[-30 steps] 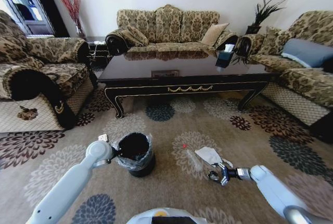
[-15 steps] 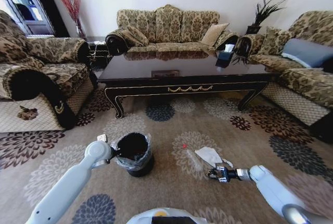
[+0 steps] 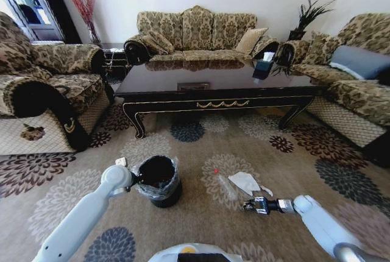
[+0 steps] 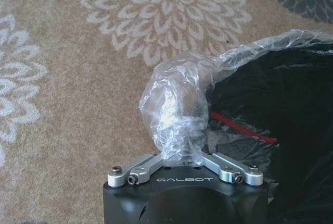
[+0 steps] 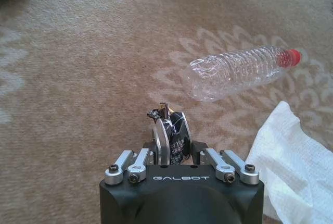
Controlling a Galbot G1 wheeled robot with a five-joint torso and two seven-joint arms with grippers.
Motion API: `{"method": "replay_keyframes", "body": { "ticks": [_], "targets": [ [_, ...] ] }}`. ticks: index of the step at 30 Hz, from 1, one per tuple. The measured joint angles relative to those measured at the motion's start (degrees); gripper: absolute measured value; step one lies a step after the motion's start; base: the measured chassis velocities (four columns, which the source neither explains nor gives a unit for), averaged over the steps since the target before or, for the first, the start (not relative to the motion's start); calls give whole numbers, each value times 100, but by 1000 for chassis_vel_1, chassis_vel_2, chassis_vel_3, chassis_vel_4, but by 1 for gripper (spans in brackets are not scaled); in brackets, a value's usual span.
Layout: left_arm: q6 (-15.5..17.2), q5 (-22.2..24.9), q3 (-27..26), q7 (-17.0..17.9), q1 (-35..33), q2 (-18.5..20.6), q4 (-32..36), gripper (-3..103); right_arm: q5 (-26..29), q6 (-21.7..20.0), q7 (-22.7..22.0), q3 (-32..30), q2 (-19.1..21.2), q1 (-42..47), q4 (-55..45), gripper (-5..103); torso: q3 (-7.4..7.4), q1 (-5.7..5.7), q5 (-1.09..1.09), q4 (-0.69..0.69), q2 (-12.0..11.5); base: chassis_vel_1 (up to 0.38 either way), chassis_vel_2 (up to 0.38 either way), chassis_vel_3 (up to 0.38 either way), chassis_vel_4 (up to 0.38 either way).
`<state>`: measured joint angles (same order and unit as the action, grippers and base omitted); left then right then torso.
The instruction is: Move to the front of the table and pick up the trash from the floor, then place it into the trash bin.
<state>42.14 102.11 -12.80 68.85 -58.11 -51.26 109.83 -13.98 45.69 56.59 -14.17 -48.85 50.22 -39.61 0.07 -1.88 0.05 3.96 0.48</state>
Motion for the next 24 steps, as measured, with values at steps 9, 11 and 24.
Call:
{"method": "replay_keyframes", "body": {
  "ticks": [9, 11, 24],
  "targets": [
    [0, -4, 417, 0, 200, -188, -54, 0, 1251, -372, 164, -336, 708, 790, -1334, 32, 0, 0, -3, 0, 0, 0, 0, 0, 0],
    [0, -12, 598, -3, 320, -293, -73, 0, 1637, -548, 162, -641, 1023, 1288, -2002, 32, 0, 0, -6, 2, 0, 0, 0, 0, 0],
    [0, -114, 1278, 104, 630, -625, -128, 0, 2678, -1076, -101, -1149, 1913, 2433, -4428, 32, -1, 0, -5, -3, -1, 0, 0, 0, 0]
  ]
}}
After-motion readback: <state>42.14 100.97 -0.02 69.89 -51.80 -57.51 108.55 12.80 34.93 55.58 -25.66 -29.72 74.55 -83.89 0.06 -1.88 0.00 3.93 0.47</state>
